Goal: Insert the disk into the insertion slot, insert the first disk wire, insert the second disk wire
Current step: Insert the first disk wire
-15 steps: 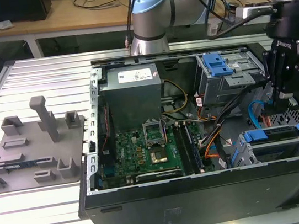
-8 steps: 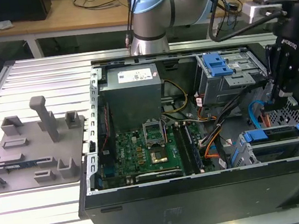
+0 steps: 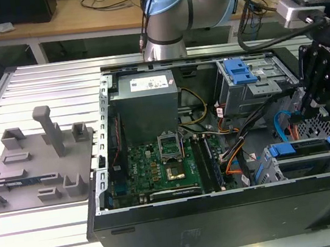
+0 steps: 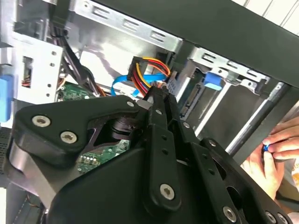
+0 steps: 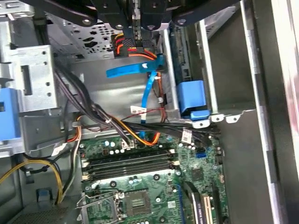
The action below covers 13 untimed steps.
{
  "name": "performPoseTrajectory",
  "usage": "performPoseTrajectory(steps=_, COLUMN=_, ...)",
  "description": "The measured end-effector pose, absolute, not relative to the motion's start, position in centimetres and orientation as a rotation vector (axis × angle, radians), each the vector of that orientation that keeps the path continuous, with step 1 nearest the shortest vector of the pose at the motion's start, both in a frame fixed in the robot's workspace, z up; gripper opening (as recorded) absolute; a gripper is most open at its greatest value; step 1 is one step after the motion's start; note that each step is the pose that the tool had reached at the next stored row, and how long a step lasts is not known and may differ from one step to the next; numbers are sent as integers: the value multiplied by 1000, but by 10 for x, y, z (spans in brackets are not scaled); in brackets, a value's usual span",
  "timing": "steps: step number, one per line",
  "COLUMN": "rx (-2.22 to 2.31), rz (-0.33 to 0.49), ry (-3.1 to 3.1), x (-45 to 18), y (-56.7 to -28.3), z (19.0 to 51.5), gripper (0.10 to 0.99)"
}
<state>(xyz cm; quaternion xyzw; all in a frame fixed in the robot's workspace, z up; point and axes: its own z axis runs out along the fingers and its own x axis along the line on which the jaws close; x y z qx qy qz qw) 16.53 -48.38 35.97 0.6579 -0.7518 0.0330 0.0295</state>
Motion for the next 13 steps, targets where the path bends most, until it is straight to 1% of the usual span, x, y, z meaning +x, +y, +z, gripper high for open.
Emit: performPoseTrajectory(steps=13, rx=2083, rz=90, ry=-2283, x=168, y=-507, z=360, gripper=165)
